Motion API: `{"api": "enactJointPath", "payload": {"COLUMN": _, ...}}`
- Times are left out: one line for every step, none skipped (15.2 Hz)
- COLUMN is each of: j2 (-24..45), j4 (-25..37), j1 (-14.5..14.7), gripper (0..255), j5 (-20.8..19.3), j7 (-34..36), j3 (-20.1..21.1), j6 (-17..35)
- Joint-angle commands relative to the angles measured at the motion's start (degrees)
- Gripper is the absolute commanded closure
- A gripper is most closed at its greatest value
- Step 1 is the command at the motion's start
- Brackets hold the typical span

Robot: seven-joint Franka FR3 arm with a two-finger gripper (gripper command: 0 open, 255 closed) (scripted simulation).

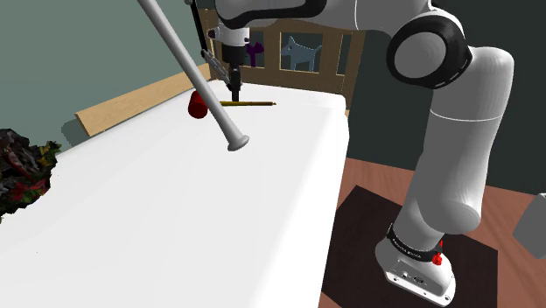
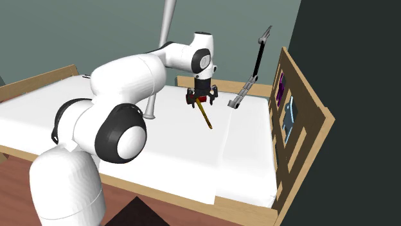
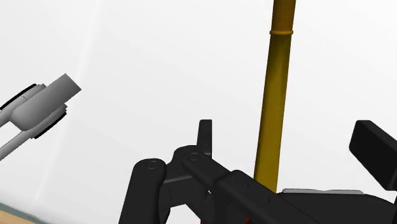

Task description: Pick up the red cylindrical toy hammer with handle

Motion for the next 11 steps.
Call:
{"api": "enactJointPath", "payload": {"j2": -0.14, "j4": -1.80, "j1": 0.13, "gripper": 0, "j5": -0.02, "j7": 0.00, "j3": 0.08, "j6": 1.70}}
{"api": "enactJointPath", "payload": {"j2": -0.28, "j4": -2.76, "j1": 0.16, "gripper": 0, "j5": -0.03, "j7": -0.03, "j3": 0.09, "j6": 2.53}}
{"api": "enactJointPath", "payload": {"j2": -0.46, "j4": -4.23, "j1": 0.19, "gripper": 0, "j5": -0.04, "j7": -0.08, "j3": 0.10, "j6": 3.81}}
{"api": "enactJointPath", "payload": {"j2": -0.47, "j4": -4.25, "j1": 0.19, "gripper": 0, "j5": -0.04, "j7": -0.08, "j3": 0.10, "j6": 3.82}}
{"api": "enactJointPath", "payload": {"j2": -0.46, "j4": -4.23, "j1": 0.19, "gripper": 0, "j5": -0.04, "j7": -0.08, "j3": 0.10, "j6": 3.81}}
{"api": "enactJointPath", "payload": {"j2": -0.46, "j4": -4.29, "j1": 0.18, "gripper": 255, "j5": -0.03, "j7": -0.12, "j3": 0.09, "j6": 3.87}}
{"api": "enactJointPath", "payload": {"j2": -0.48, "j4": -4.28, "j1": 0.19, "gripper": 255, "j5": -0.04, "j7": -0.09, "j3": 0.10, "j6": 3.83}}
{"api": "enactJointPath", "payload": {"j2": -0.48, "j4": -4.27, "j1": 0.19, "gripper": 255, "j5": -0.04, "j7": -0.09, "j3": 0.10, "j6": 3.83}}
{"api": "enactJointPath", "payload": {"j2": -0.48, "j4": -4.27, "j1": 0.19, "gripper": 255, "j5": -0.04, "j7": -0.08, "j3": 0.10, "j6": 3.83}}
{"api": "enactJointPath", "payload": {"j2": -0.48, "j4": -4.27, "j1": 0.19, "gripper": 255, "j5": -0.04, "j7": -0.09, "j3": 0.10, "j6": 3.83}}
{"api": "enactJointPath", "payload": {"j2": -0.48, "j4": -4.27, "j1": 0.19, "gripper": 255, "j5": -0.04, "j7": -0.09, "j3": 0.10, "j6": 3.83}}
